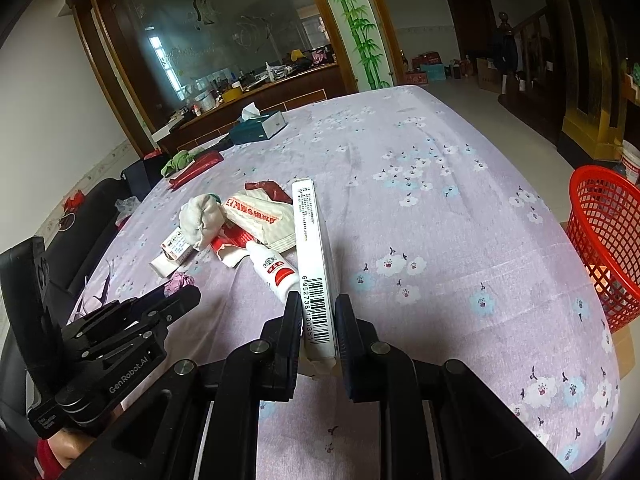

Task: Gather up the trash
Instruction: 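Grasp the white tube box with the right tool while the left tool holds the pink paper, then carry the pink paper and white box to the red wastebasket and open both tools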

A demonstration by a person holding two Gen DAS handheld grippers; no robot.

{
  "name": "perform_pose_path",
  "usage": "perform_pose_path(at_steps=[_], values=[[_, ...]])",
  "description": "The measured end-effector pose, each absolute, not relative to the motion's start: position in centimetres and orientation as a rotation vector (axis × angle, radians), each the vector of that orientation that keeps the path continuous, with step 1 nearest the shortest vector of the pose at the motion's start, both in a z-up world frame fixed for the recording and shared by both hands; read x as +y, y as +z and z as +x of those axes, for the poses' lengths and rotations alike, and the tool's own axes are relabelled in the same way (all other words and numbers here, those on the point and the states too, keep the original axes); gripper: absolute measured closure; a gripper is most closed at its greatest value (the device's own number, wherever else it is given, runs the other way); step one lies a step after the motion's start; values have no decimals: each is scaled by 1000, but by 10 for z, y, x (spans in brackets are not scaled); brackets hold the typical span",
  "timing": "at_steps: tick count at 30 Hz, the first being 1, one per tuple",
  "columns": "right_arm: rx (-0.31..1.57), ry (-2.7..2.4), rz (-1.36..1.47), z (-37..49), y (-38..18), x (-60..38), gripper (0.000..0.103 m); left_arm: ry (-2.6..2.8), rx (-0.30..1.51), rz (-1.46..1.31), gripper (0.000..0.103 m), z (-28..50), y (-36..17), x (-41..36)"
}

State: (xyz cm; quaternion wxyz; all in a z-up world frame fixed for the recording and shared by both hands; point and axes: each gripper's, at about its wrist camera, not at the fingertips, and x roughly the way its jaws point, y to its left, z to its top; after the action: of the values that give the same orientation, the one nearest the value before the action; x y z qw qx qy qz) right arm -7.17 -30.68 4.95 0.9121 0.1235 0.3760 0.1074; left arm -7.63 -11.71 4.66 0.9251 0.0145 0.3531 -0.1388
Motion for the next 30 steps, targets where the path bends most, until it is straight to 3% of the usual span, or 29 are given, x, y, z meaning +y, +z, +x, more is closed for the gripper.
perform_pose_path(at_steps=[30], values=[[742, 201, 322, -86, 52, -337, 85, -316, 710, 99, 80, -77, 57, -148]])
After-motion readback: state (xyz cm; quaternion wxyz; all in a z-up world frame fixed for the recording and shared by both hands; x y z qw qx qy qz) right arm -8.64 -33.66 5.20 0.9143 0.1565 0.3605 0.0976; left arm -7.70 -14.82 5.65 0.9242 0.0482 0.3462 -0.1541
